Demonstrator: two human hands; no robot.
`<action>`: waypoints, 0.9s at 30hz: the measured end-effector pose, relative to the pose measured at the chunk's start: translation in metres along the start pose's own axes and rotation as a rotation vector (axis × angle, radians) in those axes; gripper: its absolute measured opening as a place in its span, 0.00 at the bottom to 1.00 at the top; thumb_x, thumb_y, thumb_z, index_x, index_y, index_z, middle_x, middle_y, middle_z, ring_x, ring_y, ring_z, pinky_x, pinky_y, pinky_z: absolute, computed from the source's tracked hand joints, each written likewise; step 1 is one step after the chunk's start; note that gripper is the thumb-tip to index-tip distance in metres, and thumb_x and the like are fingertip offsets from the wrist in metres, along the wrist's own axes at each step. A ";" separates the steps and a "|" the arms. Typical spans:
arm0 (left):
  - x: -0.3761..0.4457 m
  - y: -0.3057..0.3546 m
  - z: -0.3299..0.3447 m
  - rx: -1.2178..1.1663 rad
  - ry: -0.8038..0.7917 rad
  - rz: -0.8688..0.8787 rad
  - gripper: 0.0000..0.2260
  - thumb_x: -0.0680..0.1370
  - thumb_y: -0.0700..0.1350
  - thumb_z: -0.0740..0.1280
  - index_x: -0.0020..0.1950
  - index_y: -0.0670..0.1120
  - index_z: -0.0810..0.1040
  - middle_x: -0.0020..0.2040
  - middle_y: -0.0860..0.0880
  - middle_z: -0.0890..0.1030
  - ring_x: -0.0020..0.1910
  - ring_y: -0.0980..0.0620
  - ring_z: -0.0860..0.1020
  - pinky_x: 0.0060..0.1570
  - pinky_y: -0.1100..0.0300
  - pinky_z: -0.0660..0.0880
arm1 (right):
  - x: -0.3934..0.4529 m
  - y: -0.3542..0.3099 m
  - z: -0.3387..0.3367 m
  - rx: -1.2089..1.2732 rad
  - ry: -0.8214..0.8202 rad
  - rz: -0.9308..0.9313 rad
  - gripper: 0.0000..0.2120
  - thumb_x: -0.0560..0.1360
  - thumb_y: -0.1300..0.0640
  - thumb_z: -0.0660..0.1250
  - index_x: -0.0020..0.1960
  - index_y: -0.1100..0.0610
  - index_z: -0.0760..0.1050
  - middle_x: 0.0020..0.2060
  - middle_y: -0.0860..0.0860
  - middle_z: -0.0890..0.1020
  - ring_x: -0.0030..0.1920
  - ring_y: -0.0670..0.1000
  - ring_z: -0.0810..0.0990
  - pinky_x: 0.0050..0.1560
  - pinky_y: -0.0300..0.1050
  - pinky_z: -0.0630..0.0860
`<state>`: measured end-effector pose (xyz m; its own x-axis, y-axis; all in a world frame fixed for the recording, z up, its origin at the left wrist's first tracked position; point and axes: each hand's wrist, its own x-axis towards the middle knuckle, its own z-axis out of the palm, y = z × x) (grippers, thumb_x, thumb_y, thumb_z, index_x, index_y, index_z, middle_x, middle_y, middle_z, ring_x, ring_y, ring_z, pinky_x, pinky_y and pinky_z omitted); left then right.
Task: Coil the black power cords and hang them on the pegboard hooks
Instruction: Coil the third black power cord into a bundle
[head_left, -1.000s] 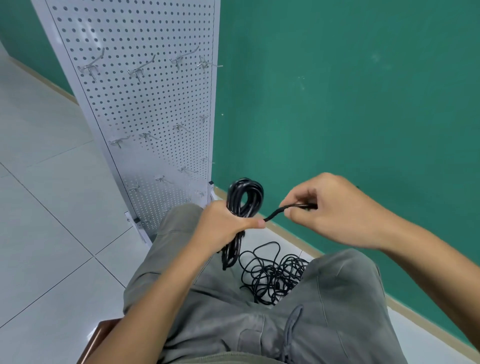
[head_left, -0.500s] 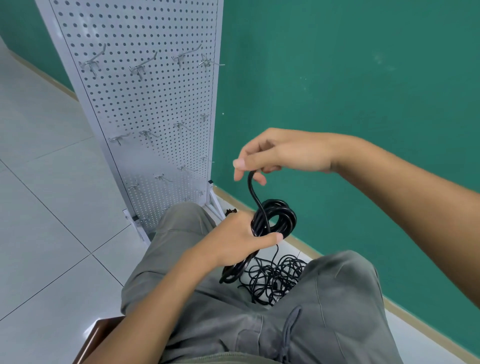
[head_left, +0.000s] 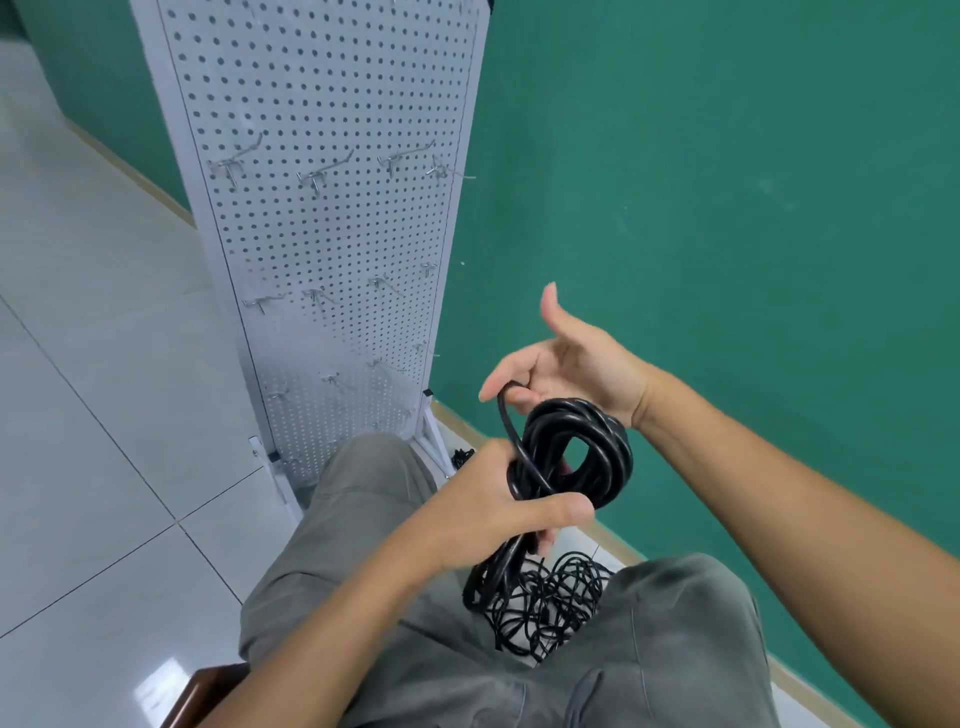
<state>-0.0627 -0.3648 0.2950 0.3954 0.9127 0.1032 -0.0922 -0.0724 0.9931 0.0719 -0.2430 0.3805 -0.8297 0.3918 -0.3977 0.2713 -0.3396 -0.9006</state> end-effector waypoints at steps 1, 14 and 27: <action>0.000 0.000 -0.001 -0.046 0.017 0.019 0.15 0.74 0.52 0.75 0.42 0.42 0.77 0.33 0.42 0.80 0.31 0.44 0.77 0.40 0.52 0.77 | -0.003 0.006 0.001 0.028 0.022 -0.016 0.50 0.76 0.27 0.37 0.56 0.70 0.77 0.33 0.54 0.79 0.31 0.48 0.78 0.33 0.38 0.76; 0.011 -0.009 0.003 -0.527 0.413 0.018 0.37 0.66 0.54 0.78 0.64 0.42 0.61 0.36 0.40 0.80 0.28 0.46 0.76 0.29 0.56 0.76 | -0.016 0.084 0.006 0.049 0.115 -0.373 0.23 0.71 0.48 0.79 0.60 0.60 0.79 0.38 0.57 0.81 0.38 0.55 0.83 0.47 0.49 0.80; 0.012 -0.020 0.000 -0.388 0.460 -0.007 0.33 0.69 0.58 0.76 0.64 0.39 0.70 0.36 0.42 0.81 0.30 0.45 0.77 0.31 0.55 0.77 | -0.023 0.103 0.025 0.087 0.400 -0.345 0.18 0.75 0.51 0.74 0.59 0.61 0.81 0.37 0.59 0.80 0.39 0.56 0.81 0.53 0.48 0.75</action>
<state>-0.0559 -0.3523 0.2766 -0.0309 0.9992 -0.0238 -0.4520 0.0073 0.8920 0.1066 -0.3082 0.3011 -0.6086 0.7825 -0.1319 -0.0398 -0.1960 -0.9798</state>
